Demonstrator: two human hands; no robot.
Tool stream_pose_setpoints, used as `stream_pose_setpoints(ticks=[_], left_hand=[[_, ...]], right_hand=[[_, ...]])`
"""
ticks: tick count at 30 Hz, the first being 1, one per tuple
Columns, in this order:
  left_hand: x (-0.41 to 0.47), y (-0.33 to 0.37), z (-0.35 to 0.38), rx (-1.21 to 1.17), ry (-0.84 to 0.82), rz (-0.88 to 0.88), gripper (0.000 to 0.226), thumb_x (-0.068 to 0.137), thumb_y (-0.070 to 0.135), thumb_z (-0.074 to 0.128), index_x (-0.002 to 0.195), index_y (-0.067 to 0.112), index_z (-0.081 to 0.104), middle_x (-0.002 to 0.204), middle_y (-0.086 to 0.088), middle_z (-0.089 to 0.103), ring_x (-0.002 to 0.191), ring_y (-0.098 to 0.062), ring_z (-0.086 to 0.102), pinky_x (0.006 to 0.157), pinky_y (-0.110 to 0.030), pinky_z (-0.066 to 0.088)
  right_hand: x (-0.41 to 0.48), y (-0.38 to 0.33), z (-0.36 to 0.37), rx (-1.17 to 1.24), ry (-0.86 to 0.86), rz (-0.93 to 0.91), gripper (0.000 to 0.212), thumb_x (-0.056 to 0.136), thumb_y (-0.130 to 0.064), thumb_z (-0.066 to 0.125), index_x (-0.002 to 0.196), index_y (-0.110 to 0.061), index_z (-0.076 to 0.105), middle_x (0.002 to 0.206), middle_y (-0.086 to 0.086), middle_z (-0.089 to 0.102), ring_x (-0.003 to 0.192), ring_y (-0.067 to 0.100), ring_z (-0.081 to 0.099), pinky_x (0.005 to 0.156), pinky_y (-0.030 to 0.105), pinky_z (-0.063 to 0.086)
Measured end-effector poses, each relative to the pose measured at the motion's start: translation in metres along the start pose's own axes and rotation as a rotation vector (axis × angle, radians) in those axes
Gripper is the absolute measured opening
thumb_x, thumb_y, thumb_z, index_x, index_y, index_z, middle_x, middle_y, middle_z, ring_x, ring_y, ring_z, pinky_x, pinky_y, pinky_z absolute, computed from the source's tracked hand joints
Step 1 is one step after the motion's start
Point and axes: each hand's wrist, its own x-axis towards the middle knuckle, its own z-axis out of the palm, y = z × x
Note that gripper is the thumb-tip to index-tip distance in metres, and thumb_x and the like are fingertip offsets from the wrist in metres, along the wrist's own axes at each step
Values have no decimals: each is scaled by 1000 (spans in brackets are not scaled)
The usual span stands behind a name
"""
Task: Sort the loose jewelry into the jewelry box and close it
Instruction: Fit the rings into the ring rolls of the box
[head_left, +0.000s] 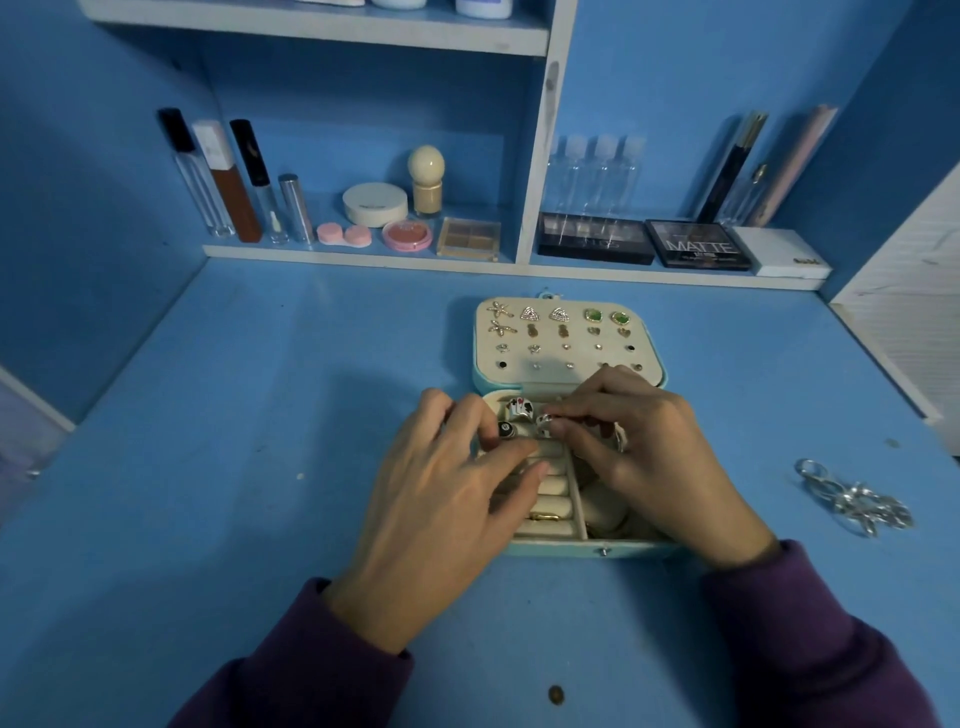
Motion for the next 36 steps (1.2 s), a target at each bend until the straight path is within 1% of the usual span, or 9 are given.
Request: stream_pose_setpoints(ticks=[3, 6, 13, 18, 21, 24, 29, 33, 36], left_hand=[[0, -1, 1, 16, 3, 27, 32, 92, 40, 50, 84, 21, 75, 80, 2, 53, 79, -15, 37, 62, -28, 39], [-1, -2, 1, 21, 8, 51, 34, 94, 39, 48, 80, 21, 74, 80, 3, 52, 79, -15, 37, 63, -28, 38], [-1, -2, 1, 20, 22, 64, 37, 95, 38, 47, 76, 20, 73, 79, 4, 52, 79, -15, 37, 64, -25, 34], [-2, -3, 2, 11, 25, 58, 35, 94, 37, 49, 75, 19, 72, 81, 3, 53, 79, -15, 37, 62, -28, 38], [-3, -2, 2, 21, 28, 41, 34, 94, 37, 49, 76, 20, 72, 94, 2, 60, 87, -18, 40, 68, -29, 40], [-4, -2, 3, 36, 35, 62, 34, 94, 35, 48, 78, 19, 73, 107, 3, 65, 100, -22, 43, 74, -32, 39], [-5, -4, 4, 46, 41, 75, 32, 93, 36, 51, 84, 19, 76, 101, 3, 67, 100, -23, 46, 75, -33, 36], [-5, -5, 4, 33, 37, 74, 32, 93, 37, 51, 88, 19, 77, 97, 3, 67, 98, -22, 47, 75, -33, 39], [-5, -5, 4, 36, 44, 86, 32, 93, 36, 51, 86, 18, 77, 95, 3, 67, 96, -22, 48, 73, -34, 40]], right_hand=[[0, 0, 1, 31, -8, 16, 18, 81, -25, 64, 90, -16, 76, 76, -14, 57, 71, -5, 47, 67, 9, 38], [1, 0, 2, 29, -29, 13, 19, 81, -26, 64, 91, -16, 76, 76, -17, 55, 72, -5, 48, 68, 7, 36], [2, 1, 4, -12, -11, -28, 16, 77, -21, 68, 90, -14, 77, 74, -11, 52, 71, 0, 43, 69, 3, 34], [-1, -1, 3, -52, -41, -72, 15, 78, -21, 69, 90, -16, 77, 75, -9, 50, 74, 5, 45, 71, 4, 33], [-2, -3, 1, -5, -51, -46, 13, 81, -26, 65, 83, -19, 76, 75, -9, 52, 74, 2, 46, 70, 3, 32], [-1, -3, 3, -12, -30, -24, 10, 79, -21, 68, 83, -15, 74, 75, -10, 55, 73, 1, 45, 71, 4, 34], [0, -4, 5, -45, -8, -18, 6, 78, -17, 68, 77, -13, 71, 74, -10, 54, 72, -1, 41, 71, 1, 32], [1, -5, 4, -65, -16, -25, 6, 78, -16, 66, 76, -12, 70, 74, -13, 50, 73, -4, 38, 70, -1, 30], [0, -5, 4, -104, -32, -23, 6, 78, -16, 66, 75, -12, 71, 73, -8, 54, 72, -1, 38, 71, -2, 30]])
